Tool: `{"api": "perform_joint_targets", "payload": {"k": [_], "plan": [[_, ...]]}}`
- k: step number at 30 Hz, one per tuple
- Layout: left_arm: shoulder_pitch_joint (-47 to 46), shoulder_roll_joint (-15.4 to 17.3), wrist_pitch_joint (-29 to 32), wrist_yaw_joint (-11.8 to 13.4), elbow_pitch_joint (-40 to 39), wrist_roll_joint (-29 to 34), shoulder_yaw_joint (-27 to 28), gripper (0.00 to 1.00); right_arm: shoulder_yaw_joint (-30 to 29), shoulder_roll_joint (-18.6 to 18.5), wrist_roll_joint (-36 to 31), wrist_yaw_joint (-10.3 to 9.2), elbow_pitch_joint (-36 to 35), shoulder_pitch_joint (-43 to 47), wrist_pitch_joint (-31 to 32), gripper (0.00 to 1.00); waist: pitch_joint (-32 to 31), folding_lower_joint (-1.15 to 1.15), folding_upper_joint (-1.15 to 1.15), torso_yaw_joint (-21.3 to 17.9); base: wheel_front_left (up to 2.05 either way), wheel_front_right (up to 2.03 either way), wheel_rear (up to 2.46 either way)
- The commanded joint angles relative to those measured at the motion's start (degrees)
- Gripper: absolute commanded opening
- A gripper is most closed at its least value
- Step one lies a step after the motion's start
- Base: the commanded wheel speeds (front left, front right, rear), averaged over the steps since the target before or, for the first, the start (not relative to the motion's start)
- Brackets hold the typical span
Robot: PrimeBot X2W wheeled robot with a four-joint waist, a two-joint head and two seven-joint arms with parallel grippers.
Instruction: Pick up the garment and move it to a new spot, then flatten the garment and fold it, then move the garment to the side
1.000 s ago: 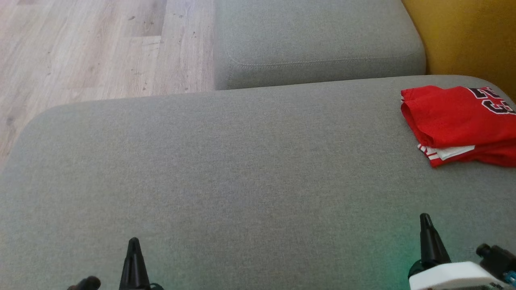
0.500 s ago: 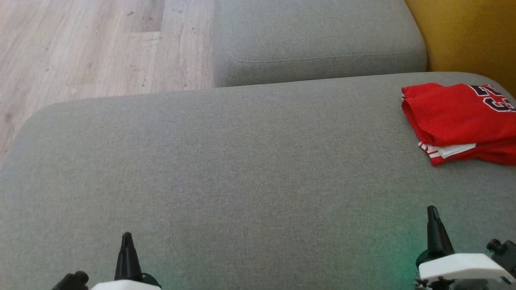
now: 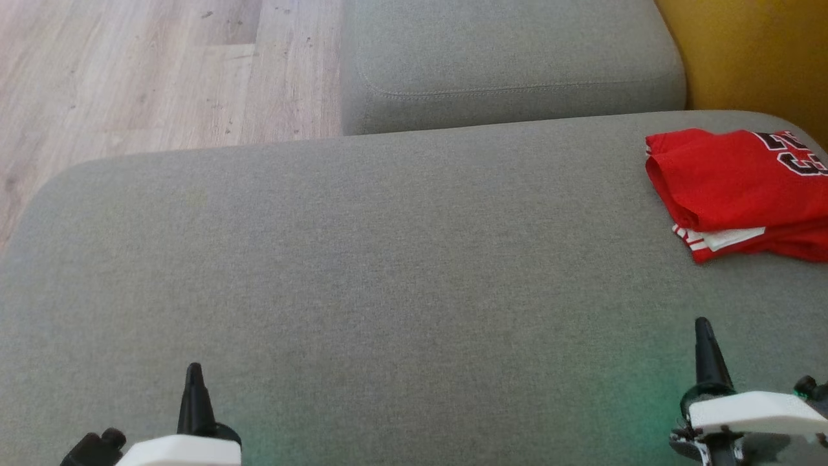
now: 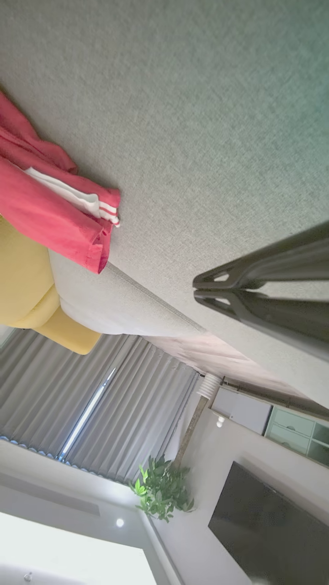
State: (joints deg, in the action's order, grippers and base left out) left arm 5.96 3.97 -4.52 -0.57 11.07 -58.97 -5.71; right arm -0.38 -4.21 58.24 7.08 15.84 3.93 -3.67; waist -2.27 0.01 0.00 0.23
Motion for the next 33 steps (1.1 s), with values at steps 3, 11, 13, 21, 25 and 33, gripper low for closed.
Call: {"api": "perform_joint_targets", "payload": {"k": [3, 11, 13, 21, 25, 33], "plan": [[-3.5, 0.8, 0.6, -0.7, -1.2, -2.8, 2.0, 0.0, 0.0, -0.3, 3.0, 0.25, -1.9, -3.4, 0.7, 0.0, 0.1, 0.0, 0.0, 0.0, 0.0, 0.0, 0.0], [-4.9, 0.8, 2.0, -1.7, -0.5, -8.1, 3.2, 0.0, -0.7, -0.2, 8.2, 0.28, -1.9, -4.4, 2.0, 0.0, 0.5, 0.0, 0.0, 0.0, 0.0, 0.0, 0.0], [-5.2, 0.8, 2.3, -2.0, -0.4, -9.4, 3.5, 0.0, -0.9, -0.2, 9.5, 0.28, -1.9, -4.7, 2.3, 0.0, 0.6, 0.0, 0.0, -0.1, 0.0, 0.0, 0.0], [-6.6, 0.8, 3.7, -3.0, 0.3, -14.6, 4.8, 0.0, -1.6, -0.1, 14.7, 0.31, -1.9, -5.8, 3.7, 0.0, 1.0, 0.0, 0.0, -0.1, 0.0, 0.0, 0.0], [-7.2, 0.8, 4.3, -3.5, 0.6, -17.2, 5.4, 0.0, -2.0, -0.1, 17.2, 0.32, -1.9, -6.3, 4.3, 0.0, 1.2, 0.0, 0.0, -0.1, 0.0, 0.0, 0.0], [-8.6, 0.7, 5.7, -4.5, 1.3, -22.4, 6.7, 0.0, -2.8, 0.0, 22.4, 0.35, -1.9, -7.4, 5.7, 0.0, 1.5, -0.01, 0.0, -0.1, 0.0, 0.0, 0.0]]}}
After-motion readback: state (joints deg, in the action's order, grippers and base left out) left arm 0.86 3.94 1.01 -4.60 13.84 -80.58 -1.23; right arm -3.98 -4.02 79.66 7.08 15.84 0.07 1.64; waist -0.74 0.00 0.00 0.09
